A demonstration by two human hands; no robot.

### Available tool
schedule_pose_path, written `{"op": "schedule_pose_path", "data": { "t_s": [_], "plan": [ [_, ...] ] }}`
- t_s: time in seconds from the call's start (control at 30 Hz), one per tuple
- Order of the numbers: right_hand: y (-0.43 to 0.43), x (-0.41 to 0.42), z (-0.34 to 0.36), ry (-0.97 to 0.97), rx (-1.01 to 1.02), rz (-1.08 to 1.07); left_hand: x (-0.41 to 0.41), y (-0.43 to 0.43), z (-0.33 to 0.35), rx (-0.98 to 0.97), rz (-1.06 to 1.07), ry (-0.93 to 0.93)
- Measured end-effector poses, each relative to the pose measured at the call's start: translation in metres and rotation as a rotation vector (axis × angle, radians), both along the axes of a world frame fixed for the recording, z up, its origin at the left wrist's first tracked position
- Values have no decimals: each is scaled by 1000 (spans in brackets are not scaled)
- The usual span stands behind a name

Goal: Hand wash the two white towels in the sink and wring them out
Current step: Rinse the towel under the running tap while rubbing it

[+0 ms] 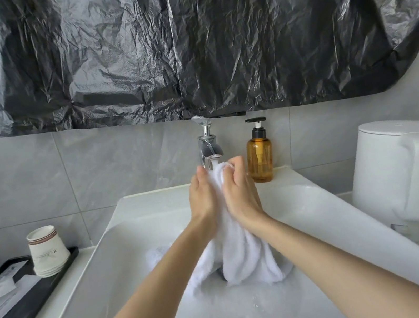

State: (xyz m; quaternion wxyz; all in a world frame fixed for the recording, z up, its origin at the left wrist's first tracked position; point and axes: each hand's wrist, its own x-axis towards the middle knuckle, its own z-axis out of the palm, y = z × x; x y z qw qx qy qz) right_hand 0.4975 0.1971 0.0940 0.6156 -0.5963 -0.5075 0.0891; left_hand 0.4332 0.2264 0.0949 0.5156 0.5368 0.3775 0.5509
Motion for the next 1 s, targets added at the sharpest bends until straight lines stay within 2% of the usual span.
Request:
{"op": "schedule_pose_path", "data": {
  "t_s": [0.17, 0.23, 0.37, 0.43, 0.47, 0.53, 0.57, 0.63, 0.77, 0.87, 0.93, 1.0],
  "plan": [
    [11, 1, -11, -35, -75, 32, 3, 1, -8, 104, 62, 55],
    [13, 0, -9, 11, -52, 26, 2, 2, -5, 118, 105, 95],
    [11, 6, -3, -311, -123, -41, -3, 8, -6, 158, 135, 200],
    [8, 14, 3, -328, -150, -45, -7, 8, -5, 181, 79, 367],
    [6, 19, 8, -331, -149, -51, -10, 4, -3, 144, 11, 368],
    [7, 31, 20, -228, -111, -75, -14, -4, 0, 62, -200, 343],
    [7, 38, 26, -133, -66, -92, -17, -5, 1, 62, -279, 395],
    [6, 52, 36, 3, 7, -134, -21, -8, -2, 65, -364, 543],
    [-3, 69, 46, 113, 81, -157, -32, -2, -15, 28, -470, 752],
    [-4, 81, 49, 201, 169, -205, -46, 3, -18, 10, -485, 872],
    [-4, 90, 48, 214, 176, -279, -51, 14, -20, 138, -395, 869],
    [-7, 97, 42, 140, 128, -364, -53, 25, -17, 276, -257, 777]
  ]
}}
